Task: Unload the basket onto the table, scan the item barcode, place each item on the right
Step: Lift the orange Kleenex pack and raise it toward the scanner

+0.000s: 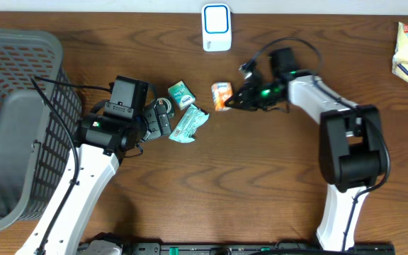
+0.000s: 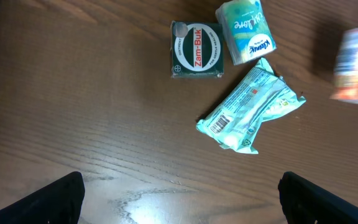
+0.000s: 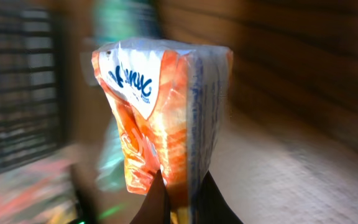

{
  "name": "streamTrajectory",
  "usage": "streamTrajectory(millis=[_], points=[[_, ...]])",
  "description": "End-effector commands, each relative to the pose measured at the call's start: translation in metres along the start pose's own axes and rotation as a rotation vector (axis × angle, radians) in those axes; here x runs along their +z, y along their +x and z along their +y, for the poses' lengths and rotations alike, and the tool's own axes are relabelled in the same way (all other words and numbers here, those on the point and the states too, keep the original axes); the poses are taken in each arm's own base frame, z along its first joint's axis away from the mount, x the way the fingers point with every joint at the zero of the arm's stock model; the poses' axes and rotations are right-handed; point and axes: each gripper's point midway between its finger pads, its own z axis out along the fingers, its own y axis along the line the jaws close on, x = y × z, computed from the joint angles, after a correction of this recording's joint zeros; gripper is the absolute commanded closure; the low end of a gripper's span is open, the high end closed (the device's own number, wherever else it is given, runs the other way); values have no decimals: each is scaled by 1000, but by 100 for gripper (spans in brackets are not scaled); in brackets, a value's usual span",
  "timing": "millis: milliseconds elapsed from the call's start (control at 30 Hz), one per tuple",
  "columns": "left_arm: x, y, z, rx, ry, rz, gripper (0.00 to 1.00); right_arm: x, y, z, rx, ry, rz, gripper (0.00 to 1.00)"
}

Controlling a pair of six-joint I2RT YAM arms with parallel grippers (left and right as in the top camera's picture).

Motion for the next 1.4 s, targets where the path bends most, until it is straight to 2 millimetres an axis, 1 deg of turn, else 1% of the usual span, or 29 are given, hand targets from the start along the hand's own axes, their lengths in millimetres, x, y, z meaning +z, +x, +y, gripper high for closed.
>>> streamTrajectory(millis=[0, 100, 200, 333, 467, 633, 900, 1033, 1367], points=[[-4, -4, -1, -3, 4, -12, 2, -48, -2, 70, -171, -438, -40, 99], [-4, -4, -1, -3, 4, -12, 2, -69, -3, 82, -227, -566, -75, 99], [-4, -4, -1, -3, 4, -12, 2, -74, -4, 83, -239, -585, -87, 99], [-4, -4, -1, -3, 4, -12, 2, -74, -4, 83, -243, -585, -88, 99], [-4, -4, -1, -3, 4, -12, 2, -74, -7, 84, -208, -587, -75, 99], [-4, -4, -1, -3, 4, -12, 2, -69, -8, 89, -187, -592, -54, 99], [-4, -4, -1, -3, 4, -12, 2, -72, -29, 99, -158, -596, -41, 99], [-4, -4, -1, -3, 4, -12, 2, -75, -36, 103, -199, -595, -54, 99], [-4, -4, -1, -3, 4, -12, 2, -73, -36, 106, -208, -597, -50, 99]])
